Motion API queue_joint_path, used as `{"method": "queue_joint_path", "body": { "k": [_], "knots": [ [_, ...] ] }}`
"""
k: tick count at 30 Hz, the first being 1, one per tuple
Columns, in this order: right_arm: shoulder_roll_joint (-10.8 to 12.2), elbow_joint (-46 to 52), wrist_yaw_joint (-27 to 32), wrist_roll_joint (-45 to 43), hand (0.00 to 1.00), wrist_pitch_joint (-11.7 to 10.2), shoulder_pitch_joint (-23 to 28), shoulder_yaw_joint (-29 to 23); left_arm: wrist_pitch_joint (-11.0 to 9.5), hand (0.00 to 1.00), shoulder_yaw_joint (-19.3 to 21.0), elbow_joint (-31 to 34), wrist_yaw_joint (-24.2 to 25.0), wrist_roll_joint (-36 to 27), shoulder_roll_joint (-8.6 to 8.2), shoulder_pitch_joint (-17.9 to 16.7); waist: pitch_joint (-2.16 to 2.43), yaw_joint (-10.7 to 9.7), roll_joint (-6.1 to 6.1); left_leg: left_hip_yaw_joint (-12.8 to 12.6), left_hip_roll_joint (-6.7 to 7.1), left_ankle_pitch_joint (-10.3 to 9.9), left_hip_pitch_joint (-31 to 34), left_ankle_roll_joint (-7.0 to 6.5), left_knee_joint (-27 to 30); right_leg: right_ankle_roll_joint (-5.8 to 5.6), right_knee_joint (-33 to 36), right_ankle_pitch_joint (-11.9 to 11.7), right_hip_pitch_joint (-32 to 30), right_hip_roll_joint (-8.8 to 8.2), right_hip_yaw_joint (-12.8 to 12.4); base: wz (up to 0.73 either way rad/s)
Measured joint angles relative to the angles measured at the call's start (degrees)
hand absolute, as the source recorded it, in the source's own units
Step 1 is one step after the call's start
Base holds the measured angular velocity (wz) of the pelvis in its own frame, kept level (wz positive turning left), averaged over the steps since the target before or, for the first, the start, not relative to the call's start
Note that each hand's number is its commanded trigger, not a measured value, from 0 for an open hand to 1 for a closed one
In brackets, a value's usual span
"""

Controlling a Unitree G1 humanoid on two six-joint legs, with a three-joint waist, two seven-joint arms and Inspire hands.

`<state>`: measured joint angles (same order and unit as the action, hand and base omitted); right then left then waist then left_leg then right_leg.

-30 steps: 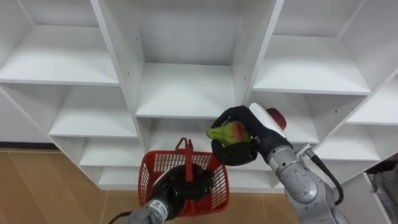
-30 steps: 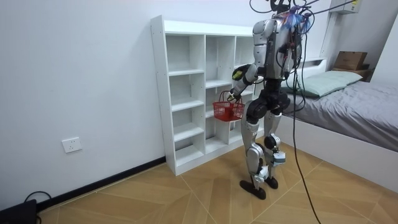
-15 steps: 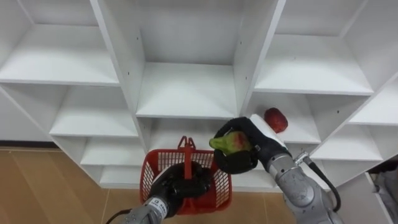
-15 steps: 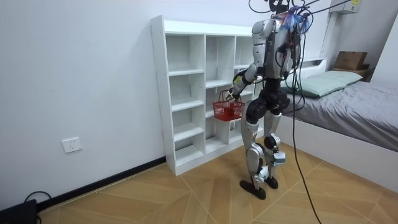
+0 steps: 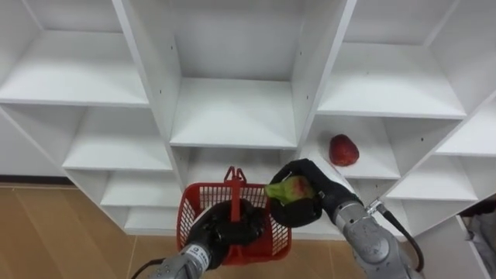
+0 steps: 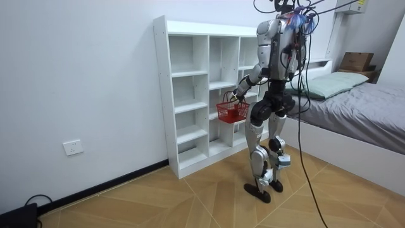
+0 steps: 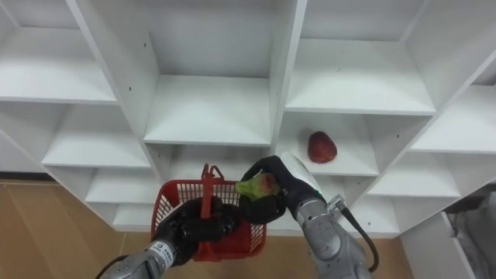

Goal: Collect fruits from the closet

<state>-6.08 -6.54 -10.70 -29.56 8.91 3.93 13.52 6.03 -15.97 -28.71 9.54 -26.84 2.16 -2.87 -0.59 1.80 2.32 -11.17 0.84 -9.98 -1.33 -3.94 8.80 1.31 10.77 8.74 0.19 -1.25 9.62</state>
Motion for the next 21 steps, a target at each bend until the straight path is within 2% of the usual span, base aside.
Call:
{"method": "queue_joint_path", "body": {
  "k": [21],
  "knots": [
    [-0.19, -3.89, 0.65, 0.69, 1.00, -0.12, 0.00, 0.03, -0.02, 1.00, -0.20, 0.00, 0.00, -0.05, 0.69, -0.02, 0.00, 0.14, 0.15, 0.03, 0.02, 0.00, -0.43, 0.00, 0.07, -0.01, -0.15, 0.01, 0.57, -0.05, 0.05, 0.00]
  ]
}}
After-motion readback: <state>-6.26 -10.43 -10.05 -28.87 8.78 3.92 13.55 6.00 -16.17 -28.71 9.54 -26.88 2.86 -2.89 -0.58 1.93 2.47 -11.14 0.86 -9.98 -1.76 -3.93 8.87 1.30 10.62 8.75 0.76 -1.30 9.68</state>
